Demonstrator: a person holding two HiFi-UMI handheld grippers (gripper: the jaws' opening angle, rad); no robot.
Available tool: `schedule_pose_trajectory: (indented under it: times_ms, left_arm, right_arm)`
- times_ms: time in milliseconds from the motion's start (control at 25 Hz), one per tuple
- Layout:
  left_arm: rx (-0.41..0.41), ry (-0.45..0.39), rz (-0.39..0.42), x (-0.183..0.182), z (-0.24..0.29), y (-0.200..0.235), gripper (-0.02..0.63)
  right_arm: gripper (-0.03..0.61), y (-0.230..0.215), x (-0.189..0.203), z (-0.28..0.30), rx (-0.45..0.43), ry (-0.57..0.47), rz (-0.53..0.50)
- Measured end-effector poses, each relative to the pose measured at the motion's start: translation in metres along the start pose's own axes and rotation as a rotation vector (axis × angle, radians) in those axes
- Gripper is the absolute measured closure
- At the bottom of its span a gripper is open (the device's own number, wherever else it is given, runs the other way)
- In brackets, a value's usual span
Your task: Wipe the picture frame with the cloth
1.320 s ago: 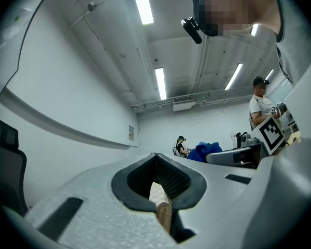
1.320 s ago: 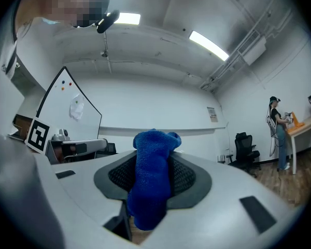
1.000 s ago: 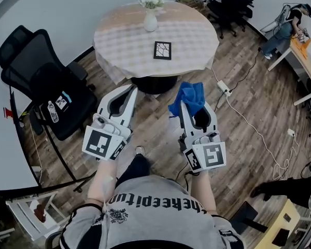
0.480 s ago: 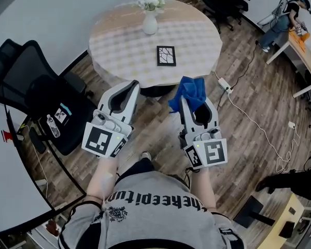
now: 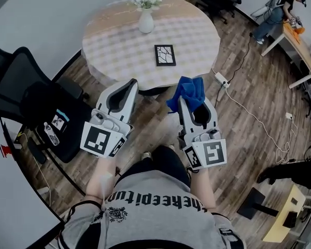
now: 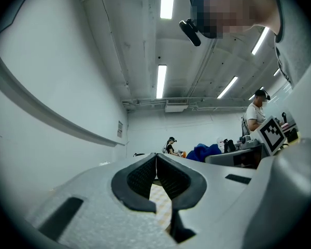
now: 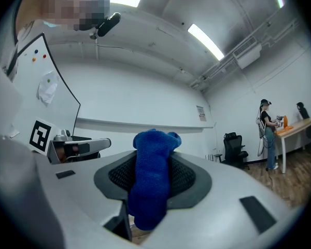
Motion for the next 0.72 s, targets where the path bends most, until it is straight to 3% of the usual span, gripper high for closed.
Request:
schedule_pose_trajectory:
  times_ms: [720]
  left_arm:
    - [-0.043,-0.006,-0.005,0.013,0.074,0.071,0.598]
  right_arm:
    - [0.428,-0.049,0.022,0.1,-0.035,0.012,0.02]
Point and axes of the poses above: the fingertips, and each gripper's own axes: z forward along the fingers, y to its left, x out of its underside, the point moved 5 cm from there along -z, backward along the fingers, and after that the axes turned 9 degrees about -z, right-handed, at the moved point
